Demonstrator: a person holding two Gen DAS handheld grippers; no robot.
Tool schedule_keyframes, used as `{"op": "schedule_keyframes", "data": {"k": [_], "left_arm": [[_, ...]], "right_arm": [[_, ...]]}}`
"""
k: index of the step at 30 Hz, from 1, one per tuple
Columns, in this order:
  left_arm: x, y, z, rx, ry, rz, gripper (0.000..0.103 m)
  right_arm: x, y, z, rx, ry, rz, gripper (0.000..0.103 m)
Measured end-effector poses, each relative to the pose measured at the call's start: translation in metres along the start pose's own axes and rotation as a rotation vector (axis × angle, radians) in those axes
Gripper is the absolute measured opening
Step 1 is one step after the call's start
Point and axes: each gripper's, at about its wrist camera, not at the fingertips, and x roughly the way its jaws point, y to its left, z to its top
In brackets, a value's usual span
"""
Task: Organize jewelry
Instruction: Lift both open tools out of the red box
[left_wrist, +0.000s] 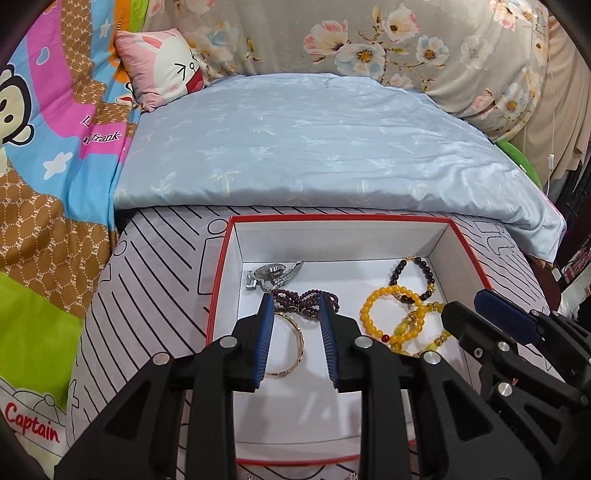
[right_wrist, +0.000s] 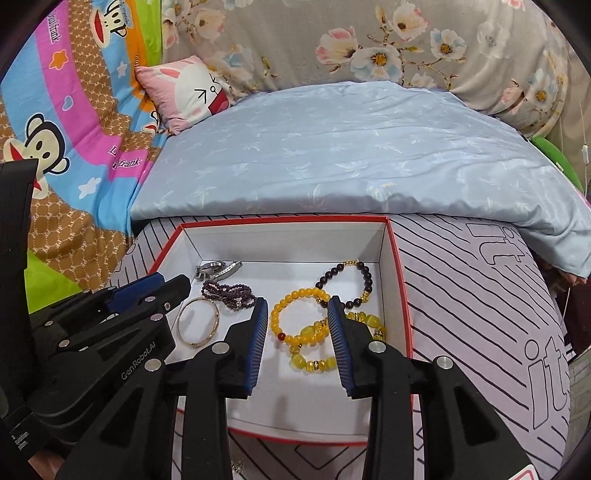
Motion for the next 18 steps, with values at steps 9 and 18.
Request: {"op": "schedule_keyframes", "data": {"k": [9,18], "left_arm": [[-0.023,-0.001,-0.012,0.004,-0.011,-0.003,0.024],[-0.052,0.003,-0.031,-0.002,-0.022,0.001,0.025]], "right_arm": [[-0.030,0.002,-0.012,-0.002,-0.028,-0.003,0.034],[-0.064,-0.002,-0.038,-0.002,-0.046,-0.013,0.034]]}}
